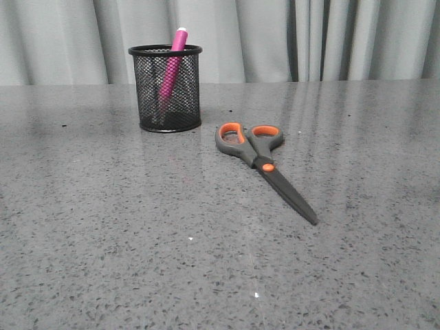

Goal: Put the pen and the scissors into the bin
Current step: 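Move the right gripper over the scissors and lower onto the handles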

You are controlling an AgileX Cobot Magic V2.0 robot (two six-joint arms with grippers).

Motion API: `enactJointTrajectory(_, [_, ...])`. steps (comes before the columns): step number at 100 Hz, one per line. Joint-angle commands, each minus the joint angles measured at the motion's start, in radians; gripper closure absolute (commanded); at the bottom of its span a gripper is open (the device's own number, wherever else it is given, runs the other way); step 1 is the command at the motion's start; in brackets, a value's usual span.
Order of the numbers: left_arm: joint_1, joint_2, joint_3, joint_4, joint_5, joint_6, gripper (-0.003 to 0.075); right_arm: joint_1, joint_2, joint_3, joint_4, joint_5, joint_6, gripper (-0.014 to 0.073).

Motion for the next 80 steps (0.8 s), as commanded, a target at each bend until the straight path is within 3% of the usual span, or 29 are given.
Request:
enactJointTrajectory(1, [0.004,-0.091,0.108,-0.072,-0.152,-0.01,0.074,0.046,0.036,-0.087,0.026,-0.007,-0.048,0.0162])
enactJointTrajectory(15, [0.004,-0.217,0.339,-0.153,-0.313,0.059,0.074,0.122,0.143,-0.187,0.004,0.052,-0.059,0.0162])
enactJointTrajectory(34, [0.004,-0.371,0.526,-0.175,-0.387,0.088,0.0739,0.185,0.342,-0.354,-0.013,0.149,0.001,0.0162])
enactJointTrajectory(66, [0.004,-0.478,0.591,-0.189,-0.396,0.088,0.0739,0.363,0.693,-0.707,-0.31,0.37,0.365,0.0162])
enactJointTrajectory(80, [0.004,-0.478,0.591,-0.195,-0.396,0.088,0.0739,0.387,0.791,-0.764,-0.32,0.372,0.416,0.0162])
